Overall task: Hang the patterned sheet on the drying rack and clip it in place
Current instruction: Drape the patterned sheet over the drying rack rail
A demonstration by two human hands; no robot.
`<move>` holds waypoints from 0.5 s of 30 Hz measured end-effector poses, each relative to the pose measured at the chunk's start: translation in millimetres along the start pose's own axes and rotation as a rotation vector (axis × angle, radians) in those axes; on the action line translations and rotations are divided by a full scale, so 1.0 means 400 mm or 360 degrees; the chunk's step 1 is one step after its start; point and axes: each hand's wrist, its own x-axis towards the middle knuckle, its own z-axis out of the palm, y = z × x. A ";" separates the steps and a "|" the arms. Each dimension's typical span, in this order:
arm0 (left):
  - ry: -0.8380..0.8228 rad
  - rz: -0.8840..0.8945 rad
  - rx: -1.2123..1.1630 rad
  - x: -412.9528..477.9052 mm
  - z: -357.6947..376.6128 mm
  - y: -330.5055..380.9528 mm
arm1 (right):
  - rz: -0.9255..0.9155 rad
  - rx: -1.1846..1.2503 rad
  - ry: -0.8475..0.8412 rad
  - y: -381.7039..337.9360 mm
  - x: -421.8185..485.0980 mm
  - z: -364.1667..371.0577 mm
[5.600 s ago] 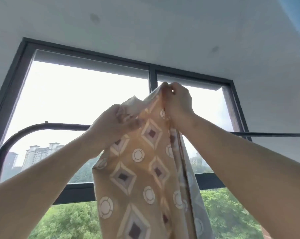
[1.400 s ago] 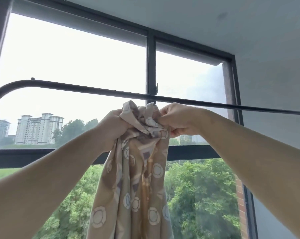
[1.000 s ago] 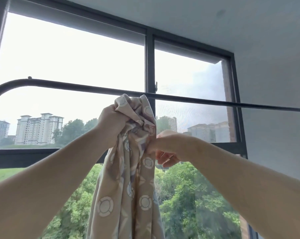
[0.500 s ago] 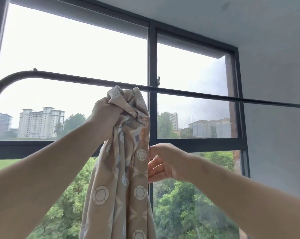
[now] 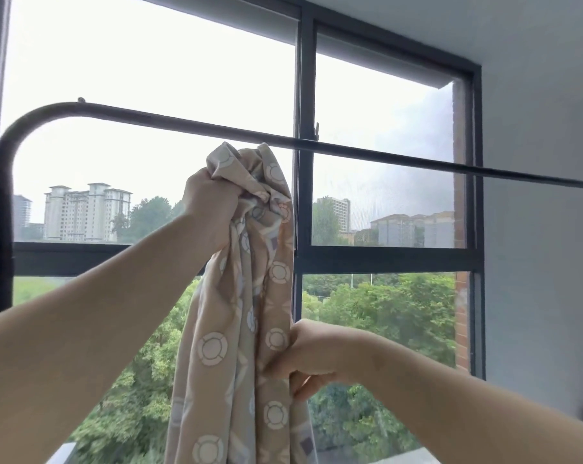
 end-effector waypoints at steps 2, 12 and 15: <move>0.0012 0.0012 -0.0025 0.000 -0.009 -0.002 | 0.0077 -0.0117 -0.0021 0.024 0.012 0.006; -0.0172 -0.0002 -0.0214 0.008 -0.108 0.018 | -0.0462 0.0539 0.1896 -0.129 -0.052 -0.339; -0.0120 0.0259 -0.0589 0.027 -0.105 0.071 | -0.1110 0.0460 0.2414 -0.255 -0.150 -0.373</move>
